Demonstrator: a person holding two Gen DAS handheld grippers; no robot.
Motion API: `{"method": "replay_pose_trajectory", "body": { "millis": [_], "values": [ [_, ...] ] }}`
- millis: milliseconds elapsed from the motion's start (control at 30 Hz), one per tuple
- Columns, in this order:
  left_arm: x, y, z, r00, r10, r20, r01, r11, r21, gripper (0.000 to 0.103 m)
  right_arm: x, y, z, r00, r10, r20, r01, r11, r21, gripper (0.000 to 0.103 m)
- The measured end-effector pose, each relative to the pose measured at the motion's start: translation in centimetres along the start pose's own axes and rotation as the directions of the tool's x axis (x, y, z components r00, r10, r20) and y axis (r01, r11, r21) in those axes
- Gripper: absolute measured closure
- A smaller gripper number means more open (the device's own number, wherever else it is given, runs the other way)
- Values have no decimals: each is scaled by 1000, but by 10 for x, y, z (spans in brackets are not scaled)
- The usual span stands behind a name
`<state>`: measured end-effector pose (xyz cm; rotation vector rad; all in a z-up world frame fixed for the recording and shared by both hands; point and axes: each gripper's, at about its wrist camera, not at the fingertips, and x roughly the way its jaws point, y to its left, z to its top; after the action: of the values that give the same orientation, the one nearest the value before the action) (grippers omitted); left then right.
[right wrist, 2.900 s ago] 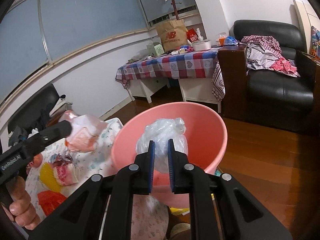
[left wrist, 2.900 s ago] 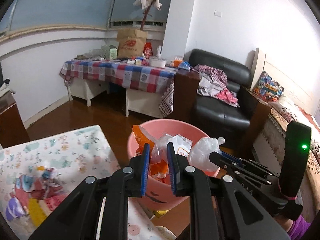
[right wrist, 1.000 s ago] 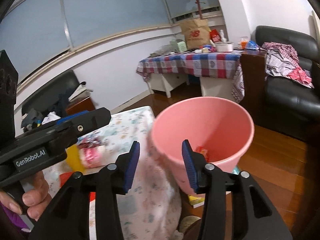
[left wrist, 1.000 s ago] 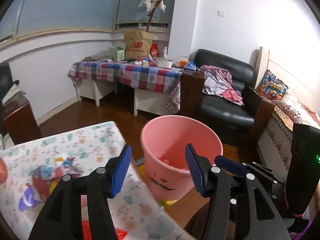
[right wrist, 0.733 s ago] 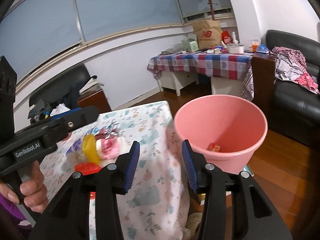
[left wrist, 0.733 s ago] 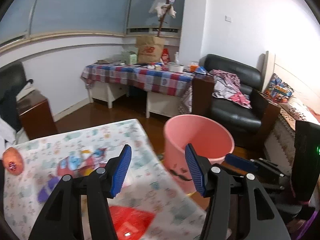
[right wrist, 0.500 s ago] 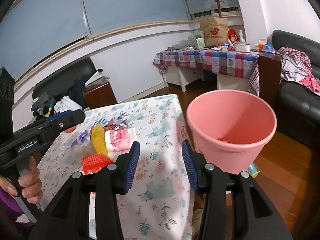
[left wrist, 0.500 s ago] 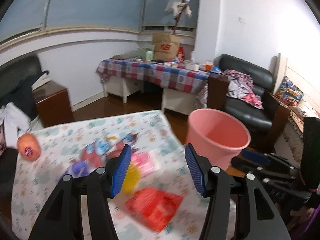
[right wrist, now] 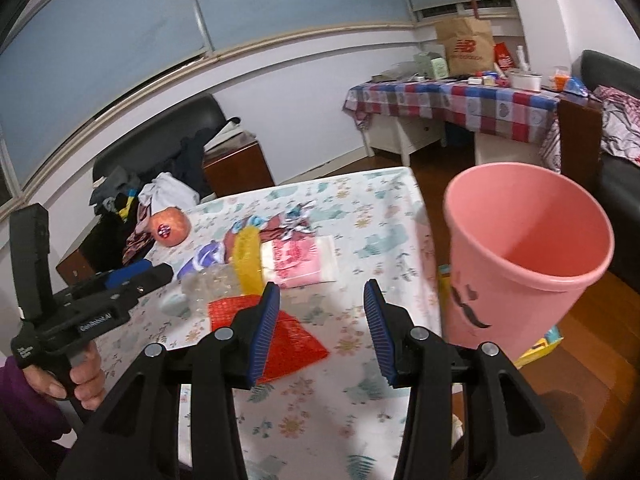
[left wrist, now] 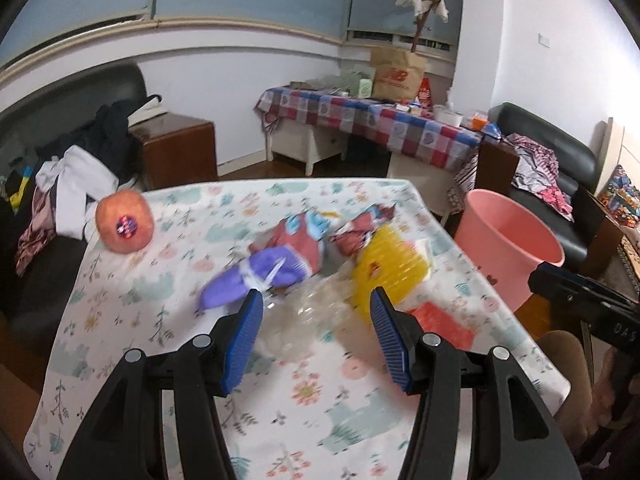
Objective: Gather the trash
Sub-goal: 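Move both open tools back over the table, then grasp the yellow foam mesh net with the right tool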
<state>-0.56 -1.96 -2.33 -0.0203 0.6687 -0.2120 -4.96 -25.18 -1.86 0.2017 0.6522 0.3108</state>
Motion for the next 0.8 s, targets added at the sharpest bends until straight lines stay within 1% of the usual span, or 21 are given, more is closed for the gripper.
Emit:
{"method": "replay_pose_trajectory", "body": {
  "millis": [100,233,333,433,533,633,733,800],
  "values": [
    [5,5,-7,1000,8,-19,-8,1000,-4,48,8,6,-2,1000,22,-22,-22,1000,3,58],
    [17,10,-9,999,3,-49,-4,1000,-25,48,15,15,-1,998,48,-39,-48,999,-8,58],
    [26,14,-9,997,-18,-73,14,998,-56,48,22,24,6,996,78,-47,-79,997,-12,58],
    [35,15,-6,996,-21,-85,16,998,-67,48,33,32,14,992,108,-58,-109,994,-19,58],
    [46,16,-6,995,-16,-102,9,997,-71,48,49,41,18,990,106,-90,-110,993,-35,58],
    [57,14,-5,991,-6,-130,-1,998,-55,48,66,48,20,988,98,-122,-104,993,-47,58],
    [67,16,-6,984,-23,-177,11,998,-69,48,80,53,19,984,87,-153,-96,994,-54,58],
    [70,18,-5,982,-29,-185,14,996,-84,48,88,54,19,982,81,-172,-91,994,-51,58]
  ]
}}
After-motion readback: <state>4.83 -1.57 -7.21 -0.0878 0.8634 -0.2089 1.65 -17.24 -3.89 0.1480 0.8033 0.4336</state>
